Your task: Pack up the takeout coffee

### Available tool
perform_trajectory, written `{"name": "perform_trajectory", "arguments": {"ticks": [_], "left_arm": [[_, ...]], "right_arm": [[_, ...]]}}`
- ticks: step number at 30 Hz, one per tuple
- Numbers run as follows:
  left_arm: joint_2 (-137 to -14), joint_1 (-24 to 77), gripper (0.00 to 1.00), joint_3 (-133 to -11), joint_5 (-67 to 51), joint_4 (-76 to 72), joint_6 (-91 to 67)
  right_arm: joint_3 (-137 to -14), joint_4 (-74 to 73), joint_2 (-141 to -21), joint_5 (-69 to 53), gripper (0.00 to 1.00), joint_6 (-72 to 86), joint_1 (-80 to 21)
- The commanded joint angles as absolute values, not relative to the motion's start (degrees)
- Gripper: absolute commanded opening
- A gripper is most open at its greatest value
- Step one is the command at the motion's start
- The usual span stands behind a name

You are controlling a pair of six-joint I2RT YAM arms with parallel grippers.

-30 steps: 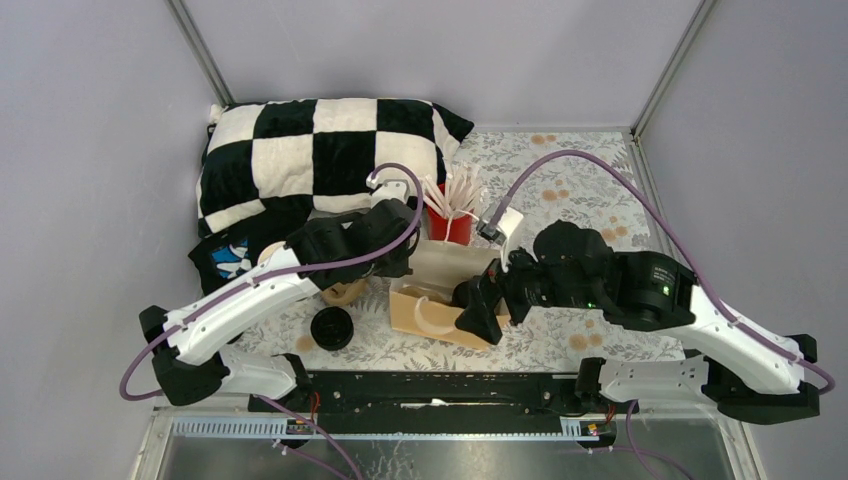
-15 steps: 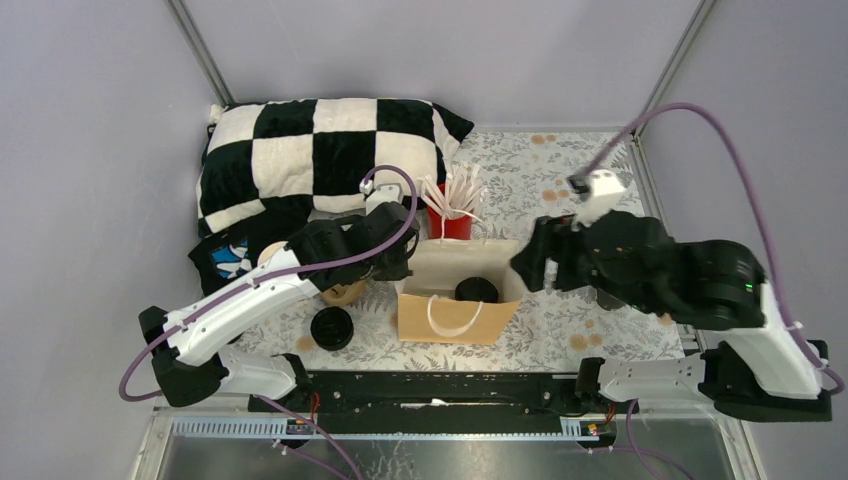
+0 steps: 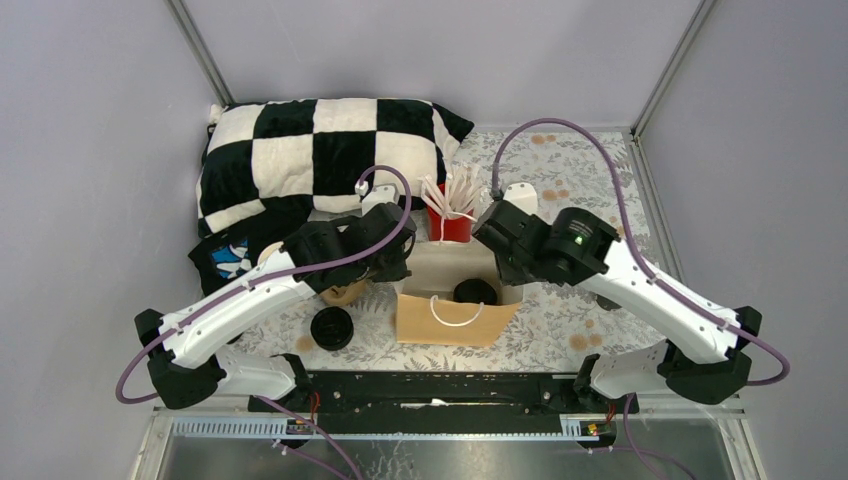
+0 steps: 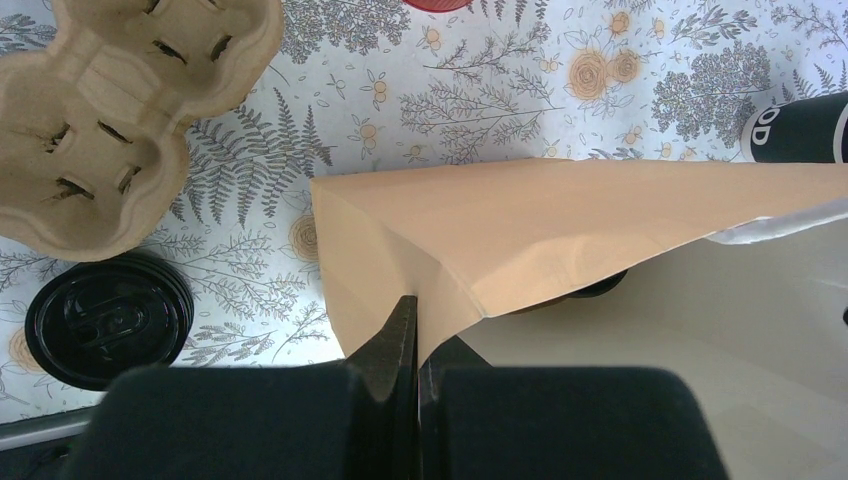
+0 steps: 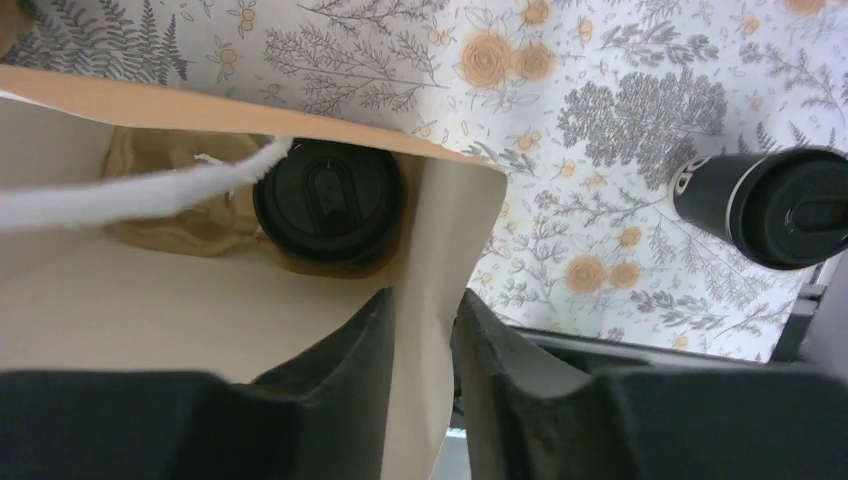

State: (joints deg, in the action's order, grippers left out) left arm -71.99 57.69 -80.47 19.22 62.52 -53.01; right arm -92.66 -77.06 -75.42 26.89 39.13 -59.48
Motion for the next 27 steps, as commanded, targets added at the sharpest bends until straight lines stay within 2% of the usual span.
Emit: {"name": "perform_trajectory", "arguments": {"ticks": [1,2,3,4,7,9,11,13,16,18,20,23,27], "left_arm": [[-70.55,57.59,0.00,-81.12,18.78,61.58,-54.49],[-70.53,57.59,0.00,-81.58,18.87,61.79,-54.56],[-70.65,57.64,0.00,-82.14,19.03,62.10,-54.61],[-70.73,57.59,0.00,-83.26,19.13,62.69,-54.81],[-71.27,57.57,0.00,-87.75,18.72,66.37,-56.52],[-71.22,57.60,0.00,-89.08,17.84,67.16,-57.62],[-71.02,57.55,0.00,-87.69,17.11,66.44,-58.54],[-71.45,56.68,0.00,-83.73,16.29,64.84,-57.76],[-73.90,52.75,0.00,-79.22,11.87,63.52,-55.00],[-76.14,51.92,0.00,-81.39,11.37,65.77,-54.01],[-75.77,53.41,0.00,-86.49,14.07,67.34,-53.97],[-72.56,54.05,0.00,-87.02,15.10,63.41,-54.18],[-72.75,51.65,0.00,-80.02,12.19,59.99,-53.33]], "right_arm": [[-94.95,-76.65,-76.46,31.60,0.23,37.81,-58.74],[-96.33,-76.97,-77.33,32.26,0.17,36.98,-58.73],[-98.03,-77.52,-78.27,32.50,0.06,36.03,-58.77],[-100.34,-78.76,-79.16,32.63,0.00,35.45,-58.79],[-109.75,-84.07,-82.35,30.14,0.00,34.49,-58.80],[-111.31,-84.07,-81.51,27.72,0.00,34.85,-58.80],[-108.68,-83.20,-80.24,27.94,0.00,36.67,-58.75],[-100.14,-79.33,-77.49,30.23,0.00,36.65,-57.99],[-86.86,-69.40,-73.41,26.60,0.00,33.24,-53.66],[-88.75,-69.80,-74.58,25.34,0.00,32.56,-53.30],[-97.20,-75.69,-77.50,24.30,0.00,32.76,-53.35],[-103.62,-77.91,-78.57,24.52,0.00,32.76,-53.32],[-94.78,-71.23,-75.11,25.10,0.00,31.10,-53.26]]}}
